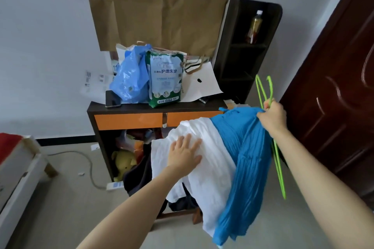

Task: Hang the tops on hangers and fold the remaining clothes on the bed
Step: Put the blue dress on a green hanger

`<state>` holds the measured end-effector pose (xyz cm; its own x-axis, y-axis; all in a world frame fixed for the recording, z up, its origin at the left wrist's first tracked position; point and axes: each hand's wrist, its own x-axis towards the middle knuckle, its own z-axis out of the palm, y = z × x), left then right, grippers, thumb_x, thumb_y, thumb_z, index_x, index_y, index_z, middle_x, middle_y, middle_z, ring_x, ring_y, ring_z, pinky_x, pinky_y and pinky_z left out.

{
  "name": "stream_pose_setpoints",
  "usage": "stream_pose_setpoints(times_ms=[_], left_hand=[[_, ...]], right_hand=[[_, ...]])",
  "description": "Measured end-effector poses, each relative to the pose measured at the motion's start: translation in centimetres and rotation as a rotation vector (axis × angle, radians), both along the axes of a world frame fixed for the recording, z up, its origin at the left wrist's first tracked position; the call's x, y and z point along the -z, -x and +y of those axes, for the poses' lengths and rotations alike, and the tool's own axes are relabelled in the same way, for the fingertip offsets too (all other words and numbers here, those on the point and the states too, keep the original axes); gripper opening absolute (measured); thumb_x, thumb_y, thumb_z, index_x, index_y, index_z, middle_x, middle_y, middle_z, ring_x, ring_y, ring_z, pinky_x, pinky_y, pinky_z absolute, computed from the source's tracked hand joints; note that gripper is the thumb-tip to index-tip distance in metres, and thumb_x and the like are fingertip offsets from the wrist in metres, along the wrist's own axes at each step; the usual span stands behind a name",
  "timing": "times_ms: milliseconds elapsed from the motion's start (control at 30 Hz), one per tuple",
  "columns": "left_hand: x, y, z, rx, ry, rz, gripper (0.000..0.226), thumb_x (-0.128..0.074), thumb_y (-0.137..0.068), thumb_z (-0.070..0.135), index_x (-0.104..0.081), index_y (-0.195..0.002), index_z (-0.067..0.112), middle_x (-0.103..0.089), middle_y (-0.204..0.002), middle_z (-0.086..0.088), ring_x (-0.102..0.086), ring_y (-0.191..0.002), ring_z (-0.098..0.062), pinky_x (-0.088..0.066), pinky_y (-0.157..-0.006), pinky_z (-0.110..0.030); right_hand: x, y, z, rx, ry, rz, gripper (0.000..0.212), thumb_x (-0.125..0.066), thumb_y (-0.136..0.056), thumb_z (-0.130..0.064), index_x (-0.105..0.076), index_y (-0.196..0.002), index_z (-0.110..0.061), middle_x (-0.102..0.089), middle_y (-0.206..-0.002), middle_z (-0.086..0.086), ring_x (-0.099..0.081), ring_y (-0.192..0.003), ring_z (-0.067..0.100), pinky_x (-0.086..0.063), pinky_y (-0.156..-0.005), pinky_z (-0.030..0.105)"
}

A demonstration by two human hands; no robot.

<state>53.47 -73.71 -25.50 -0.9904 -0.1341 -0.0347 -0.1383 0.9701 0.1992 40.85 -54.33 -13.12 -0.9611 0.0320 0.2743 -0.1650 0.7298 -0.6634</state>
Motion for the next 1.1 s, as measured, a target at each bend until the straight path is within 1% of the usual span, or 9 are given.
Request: stream_pose_setpoints(times_ms=[200, 300, 433, 500, 567, 667, 800, 933, 1100], left_hand=[[0.0, 0.1, -0.2, 0.014, 0.023, 0.001, 0.057, -0.036, -0.098, 0.041, -0.013, -0.149, 0.031, -0.003, -0.157, -0.005, -0.003, -0.144, -0.027, -0.010, -0.115, -0.041], [0.0, 0.3, 0.0, 0.000, 0.017, 0.001, 0.057, -0.039, -0.096, 0.041, -0.016, -0.147, 0.032, -0.005, -0.156, -0.004, -0.005, -0.143, -0.026, -0.012, -0.114, -0.041], [-0.8, 0.8, 0.0, -0.031, -0.033, -0.037, 0.056, -0.044, -0.094, 0.045, -0.024, -0.145, 0.035, -0.012, -0.155, -0.003, -0.009, -0.142, -0.027, -0.014, -0.113, -0.042], [-1.7, 1.1, 0.3, -0.044, -0.109, -0.028, 0.055, -0.048, -0.093, 0.045, -0.031, -0.143, 0.033, -0.020, -0.154, -0.002, -0.014, -0.141, -0.028, -0.018, -0.112, -0.043], [-3.2, 1.3, 0.6, -0.128, -0.416, 0.103, 0.052, -0.052, -0.093, 0.041, -0.040, -0.140, 0.023, -0.034, -0.149, -0.004, -0.027, -0.137, -0.024, -0.026, -0.109, -0.039], [-7.2, 1.1, 0.7, -0.265, -1.236, 0.291, 0.051, -0.043, -0.095, 0.047, -0.050, -0.132, 0.013, -0.053, -0.136, -0.007, -0.049, -0.121, -0.019, -0.039, -0.096, -0.028], [-11.6, -0.4, -0.2, -0.174, -1.996, 0.332, 0.061, -0.036, -0.089, 0.064, -0.056, -0.127, 0.022, -0.064, -0.122, -0.007, -0.060, -0.111, -0.024, -0.041, -0.102, -0.045], [-14.3, -4.4, -4.3, -0.136, -2.181, 0.630, 0.061, -0.053, -0.085, 0.051, -0.051, -0.134, 0.016, -0.060, -0.127, -0.008, -0.056, -0.118, -0.026, -0.041, -0.102, -0.044], [-17.6, -13.9, -10.0, -0.268, -1.992, 1.114, 0.052, -0.057, -0.087, 0.018, -0.040, -0.135, 0.011, -0.063, -0.106, -0.006, -0.067, -0.086, -0.019, -0.056, -0.065, -0.031]], right_hand=[[-8.4, -0.8, 1.3, -0.023, 0.076, 0.361, 0.019, -0.057, -0.080, 0.003, -0.045, -0.086, -0.011, -0.047, -0.081, 0.005, -0.045, -0.077, 0.019, -0.036, -0.073, 0.032], [-12.3, -0.5, 2.4, -0.019, 0.130, 0.507, 0.031, -0.054, -0.079, 0.002, -0.038, -0.070, -0.022, -0.037, -0.066, -0.011, -0.041, -0.068, 0.008, -0.029, -0.063, 0.019], [-16.1, -1.2, 2.0, -0.244, 0.214, 0.596, 0.041, -0.056, -0.073, 0.001, -0.029, -0.065, -0.028, -0.037, -0.069, -0.016, -0.042, -0.053, -0.011, -0.032, -0.057, 0.010], [-17.5, -2.0, 1.1, -0.357, 0.241, 0.628, 0.039, -0.055, -0.071, 0.000, -0.029, -0.065, -0.028, -0.038, -0.067, -0.013, -0.040, -0.051, -0.010, -0.031, -0.055, 0.011], [-18.6, -2.8, 0.0, -0.524, 0.337, 0.636, 0.037, -0.055, -0.069, 0.000, -0.029, -0.066, -0.027, -0.037, -0.064, -0.011, -0.039, -0.050, -0.007, -0.031, -0.054, 0.012], [-19.3, -4.0, -2.3, -0.826, 0.554, 0.543, 0.035, -0.056, -0.067, 0.003, -0.031, -0.067, -0.022, -0.046, -0.055, -0.018, -0.042, -0.055, -0.006, -0.035, -0.059, 0.013], [-20.4, -6.8, -6.3, -1.128, 0.644, 0.492, 0.036, -0.056, -0.069, 0.006, -0.031, -0.069, -0.020, -0.049, -0.054, -0.020, -0.045, -0.057, -0.005, -0.039, -0.061, 0.014], [-21.1, -9.9, -10.3, -1.375, 0.737, 0.414, 0.036, -0.055, -0.072, 0.010, -0.031, -0.070, -0.018, -0.049, -0.058, -0.017, -0.048, -0.061, 0.000, -0.042, -0.064, 0.017], [-20.0, -15.0, -16.7, -1.614, 0.806, 0.202, 0.036, -0.055, -0.075, 0.010, -0.032, -0.071, -0.016, -0.047, -0.065, -0.001, -0.049, -0.061, 0.008, -0.043, -0.058, 0.020]])
